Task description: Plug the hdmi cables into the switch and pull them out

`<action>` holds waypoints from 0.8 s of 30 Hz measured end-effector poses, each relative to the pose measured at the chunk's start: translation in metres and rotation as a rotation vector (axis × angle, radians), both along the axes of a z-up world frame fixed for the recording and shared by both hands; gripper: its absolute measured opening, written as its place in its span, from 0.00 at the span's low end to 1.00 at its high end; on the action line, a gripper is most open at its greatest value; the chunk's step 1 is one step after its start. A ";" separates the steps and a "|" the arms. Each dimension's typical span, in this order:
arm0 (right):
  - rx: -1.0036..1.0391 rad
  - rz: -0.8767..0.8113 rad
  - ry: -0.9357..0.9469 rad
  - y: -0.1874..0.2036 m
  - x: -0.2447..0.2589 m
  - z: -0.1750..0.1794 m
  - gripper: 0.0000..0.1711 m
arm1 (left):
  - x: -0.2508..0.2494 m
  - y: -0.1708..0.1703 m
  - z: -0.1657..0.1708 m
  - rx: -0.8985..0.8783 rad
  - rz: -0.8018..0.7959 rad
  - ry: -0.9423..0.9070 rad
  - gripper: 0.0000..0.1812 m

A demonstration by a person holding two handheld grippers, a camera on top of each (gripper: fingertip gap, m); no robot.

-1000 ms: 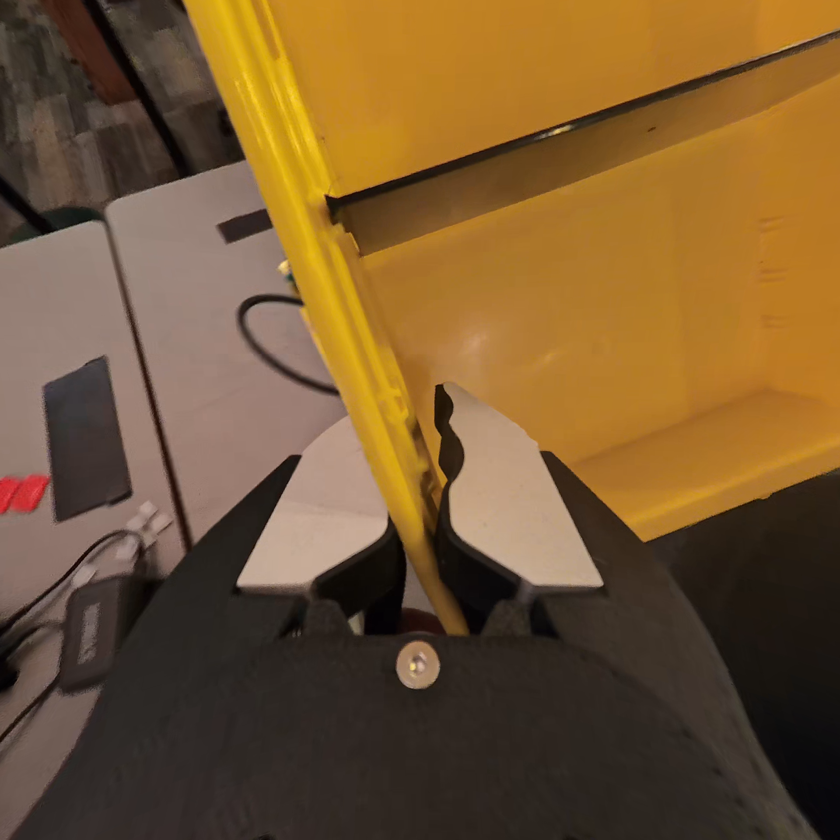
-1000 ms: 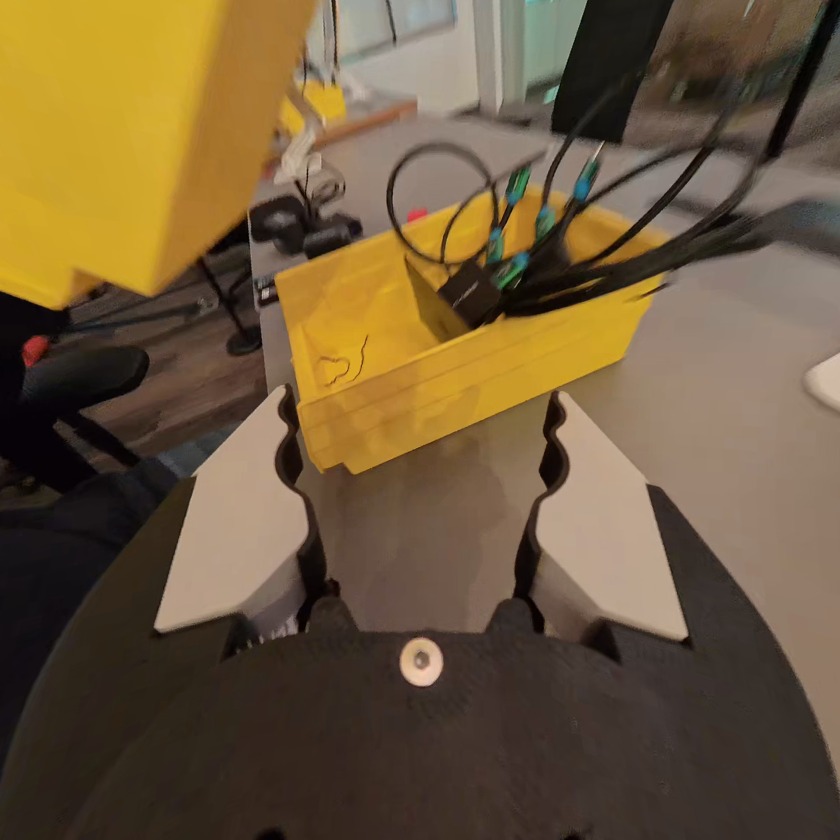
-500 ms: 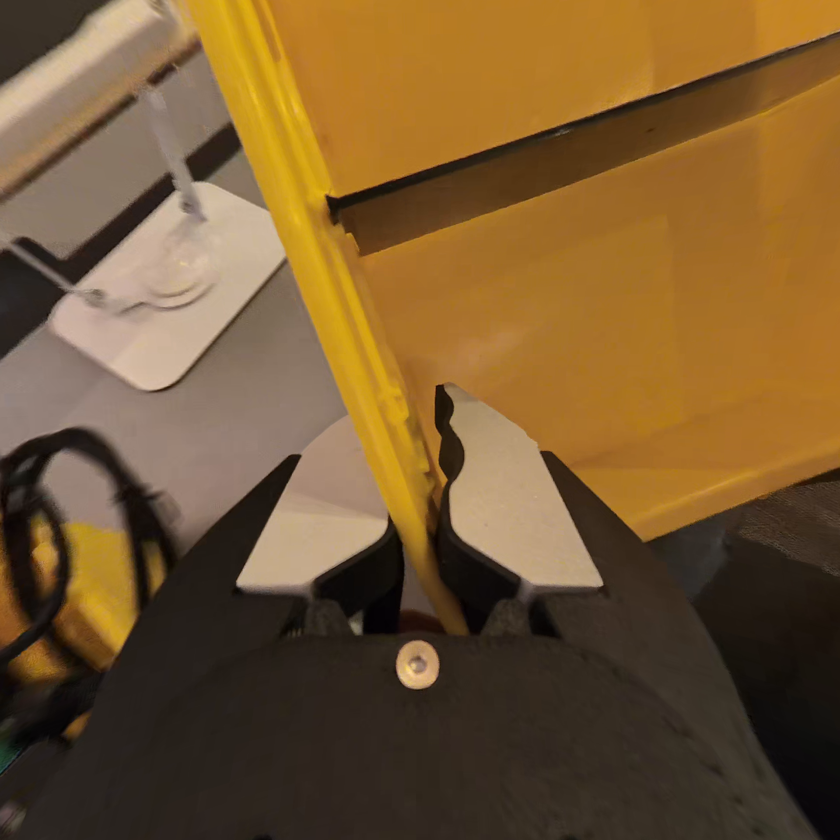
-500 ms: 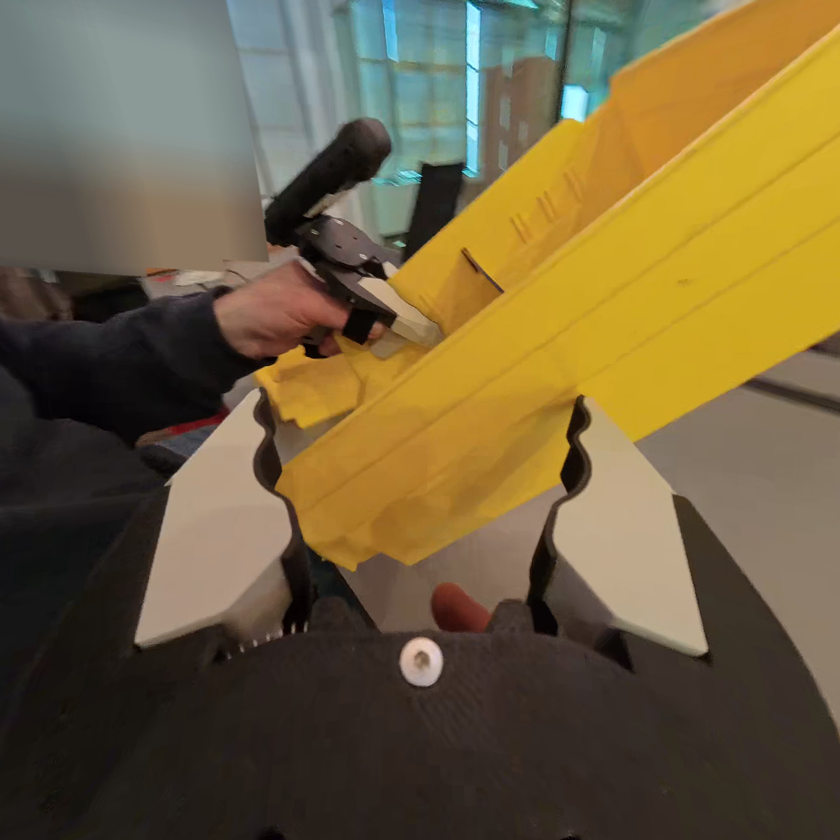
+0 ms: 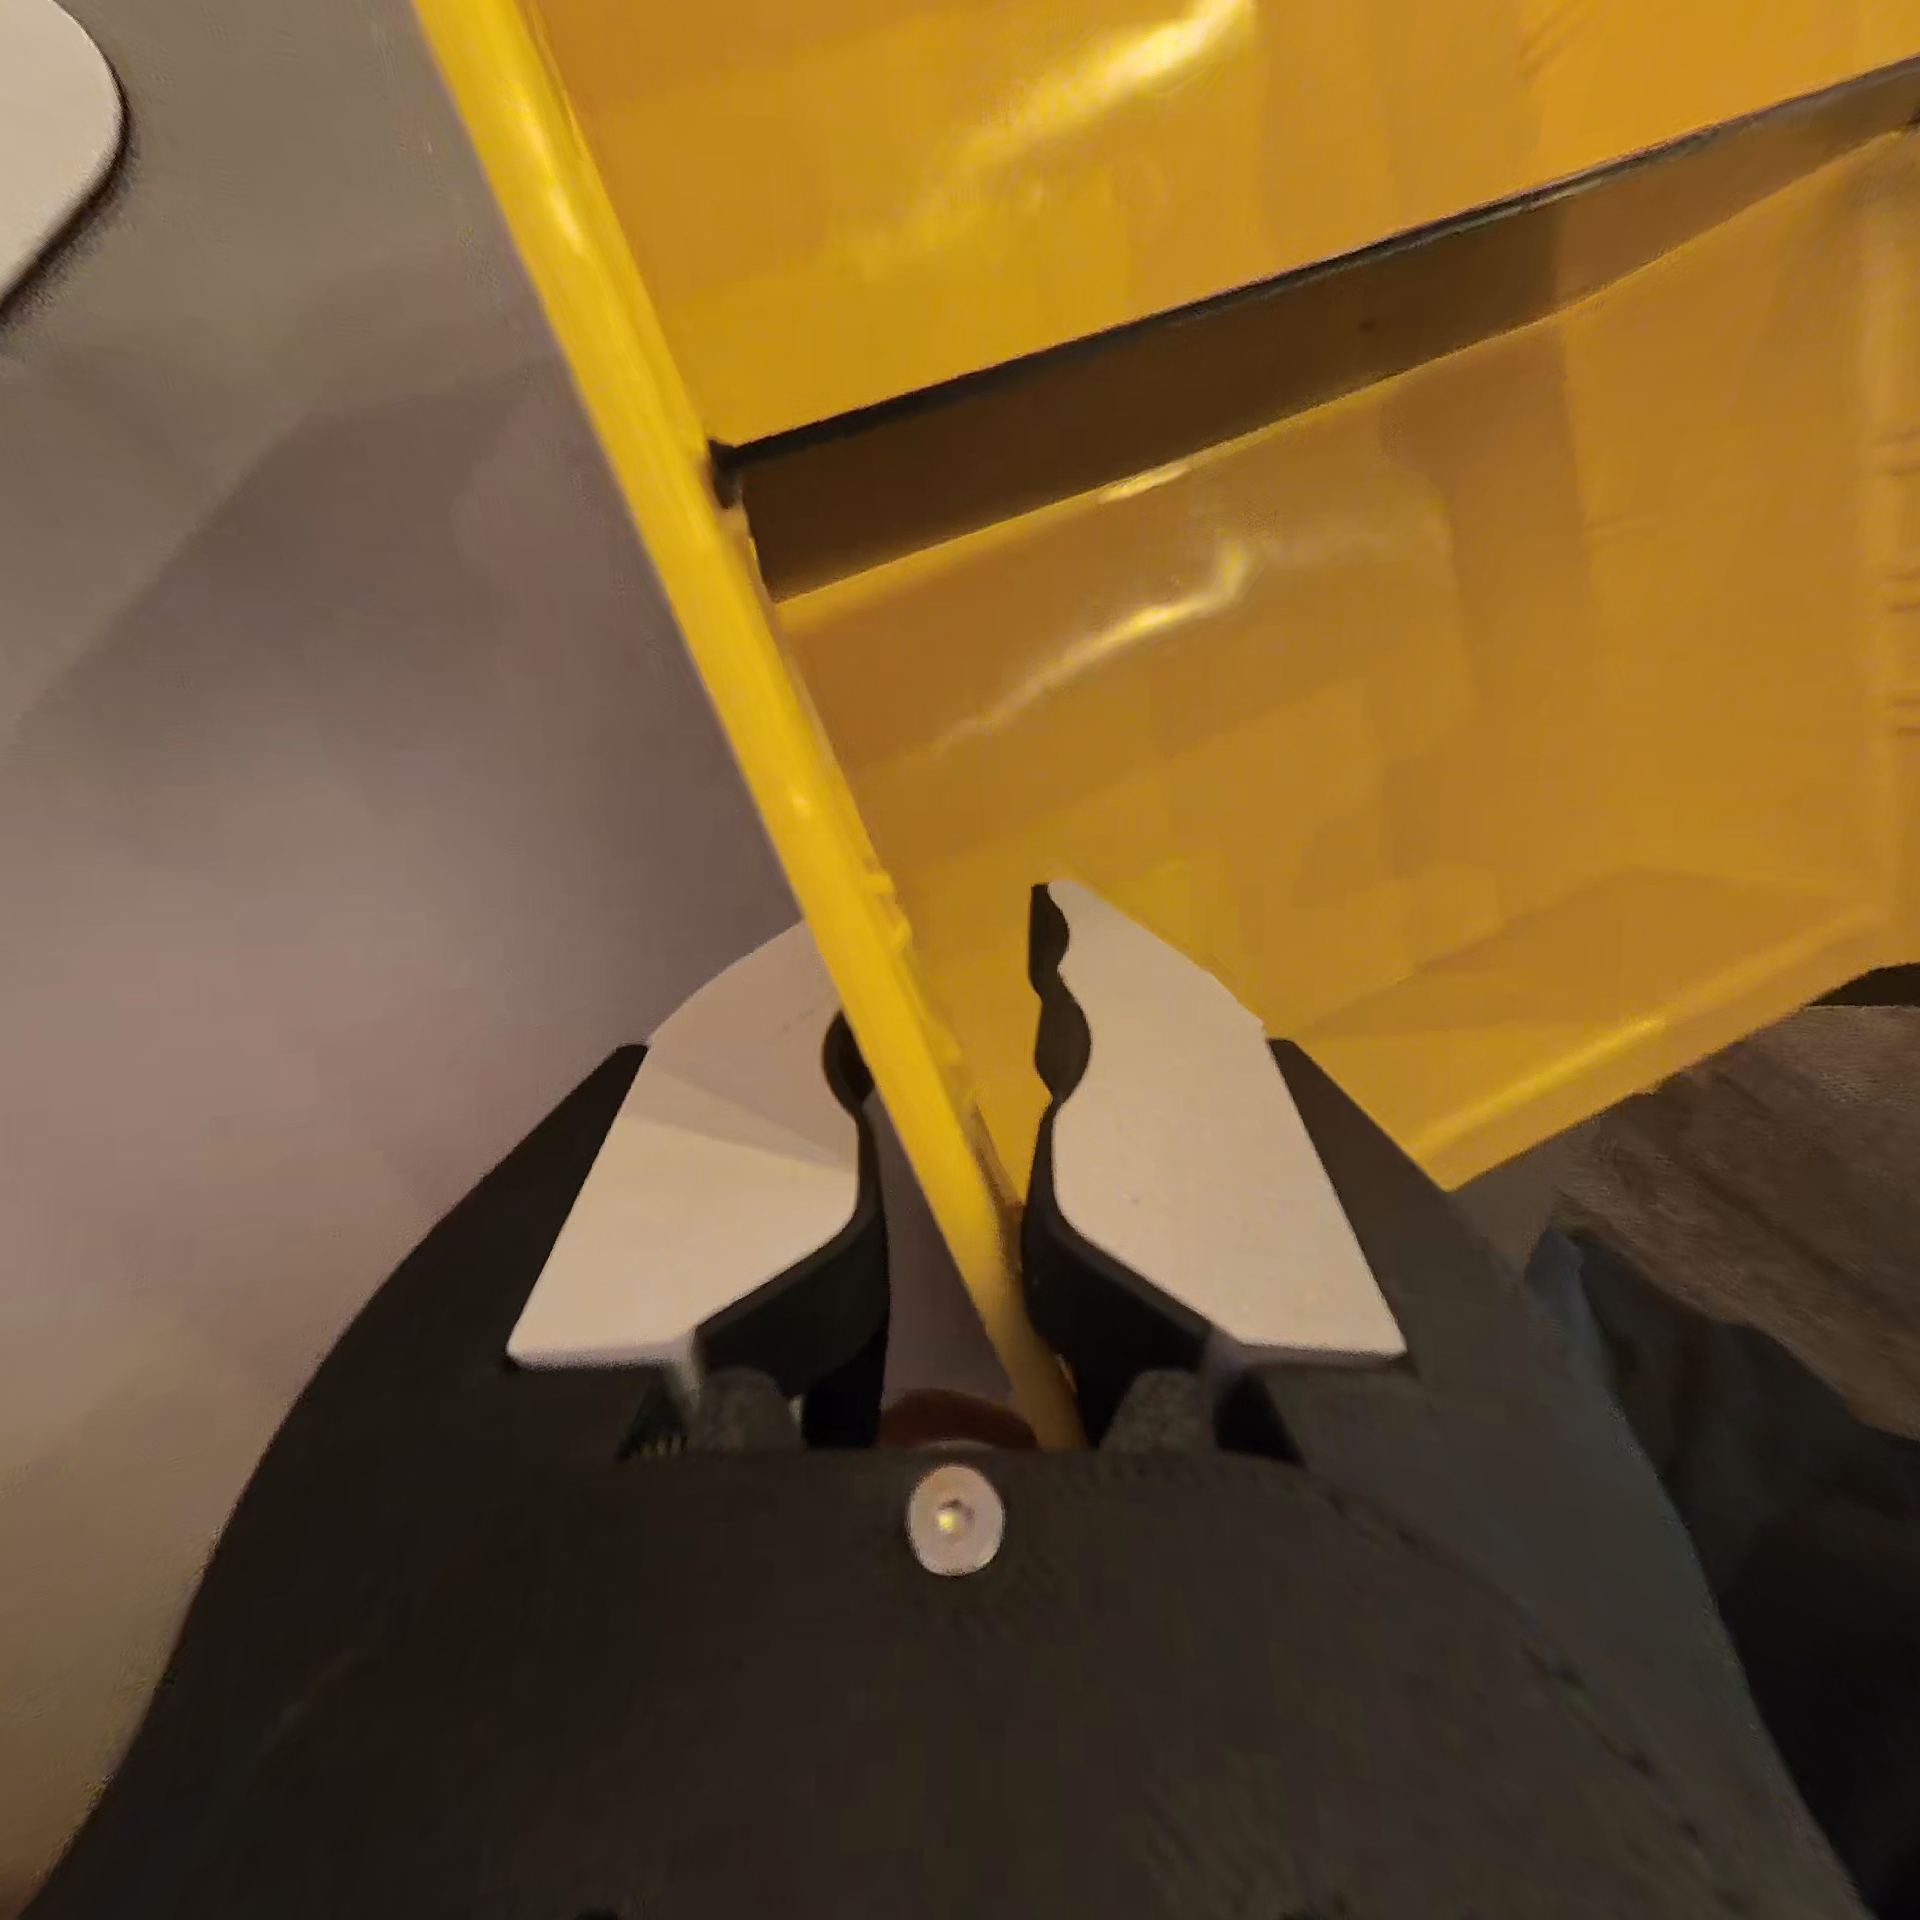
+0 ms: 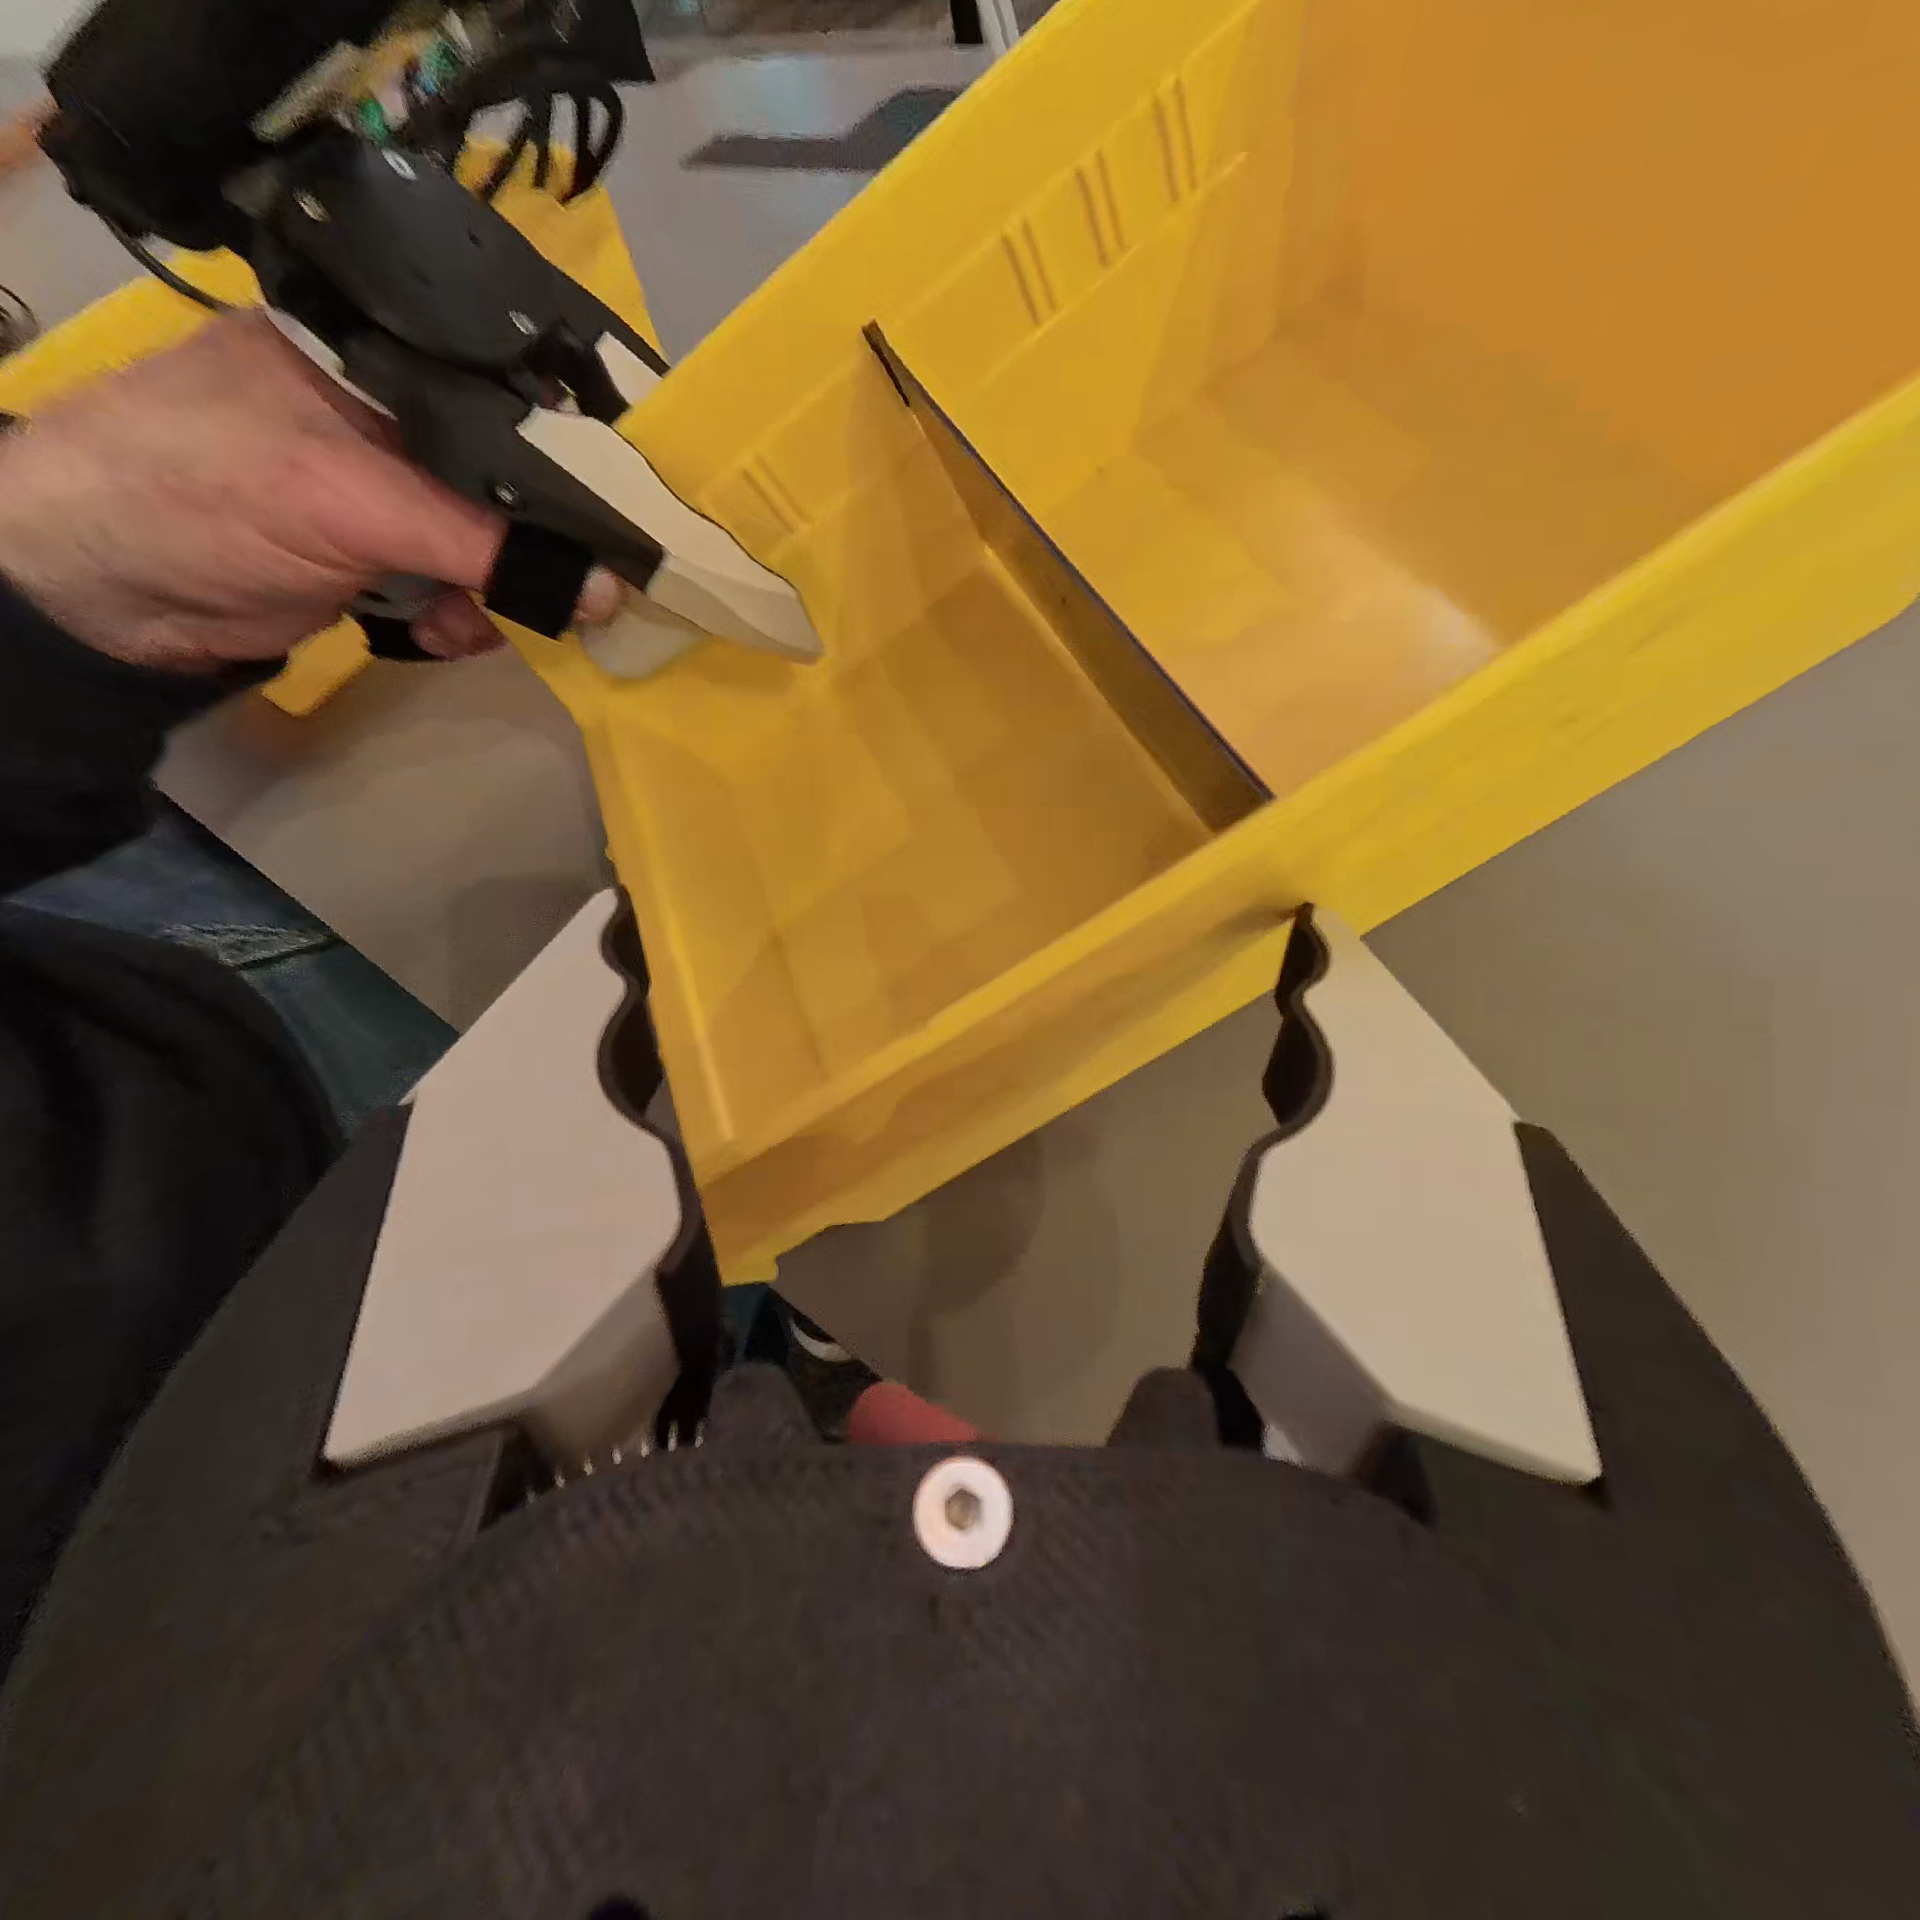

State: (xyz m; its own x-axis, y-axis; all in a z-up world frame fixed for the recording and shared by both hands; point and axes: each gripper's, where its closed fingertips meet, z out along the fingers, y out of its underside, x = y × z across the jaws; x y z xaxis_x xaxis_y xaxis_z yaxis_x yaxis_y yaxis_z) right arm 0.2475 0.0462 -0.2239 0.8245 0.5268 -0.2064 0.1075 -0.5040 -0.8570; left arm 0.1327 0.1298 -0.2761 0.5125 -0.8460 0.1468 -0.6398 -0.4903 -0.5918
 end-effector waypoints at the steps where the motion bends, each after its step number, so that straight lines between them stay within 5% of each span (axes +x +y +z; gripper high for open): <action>1: -0.002 -0.007 -0.018 0.002 0.004 0.000 0.66 | 0.002 -0.002 -0.001 -0.036 0.002 -0.011 0.17; 5: 0.050 -0.126 -0.174 0.020 0.040 0.002 0.44 | 0.012 -0.011 -0.011 -0.190 0.037 -0.085 0.28; 12: 0.058 -0.265 -0.464 0.042 0.095 -0.002 0.33 | 0.033 -0.036 0.001 -0.315 -0.008 -0.248 0.47; 14: 0.071 -0.307 -0.516 0.044 0.109 0.003 0.38 | 0.036 -0.054 0.008 -0.402 -0.083 -0.308 0.55; 17: 0.130 -0.324 -0.461 0.041 0.110 0.025 0.43 | 0.022 -0.075 0.034 -0.474 -0.161 -0.398 0.53; 24: 0.063 -0.137 -0.442 0.024 0.051 0.001 0.63 | -0.079 -0.070 0.107 0.004 -0.096 -0.292 0.58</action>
State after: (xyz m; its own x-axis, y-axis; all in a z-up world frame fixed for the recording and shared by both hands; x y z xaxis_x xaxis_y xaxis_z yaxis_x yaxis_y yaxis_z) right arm 0.2984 0.0697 -0.2232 0.8891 0.4073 0.2090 0.4050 -0.4871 -0.7737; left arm 0.0532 0.0600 -0.1688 0.3673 -0.8893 0.2726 -0.4858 -0.4334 -0.7591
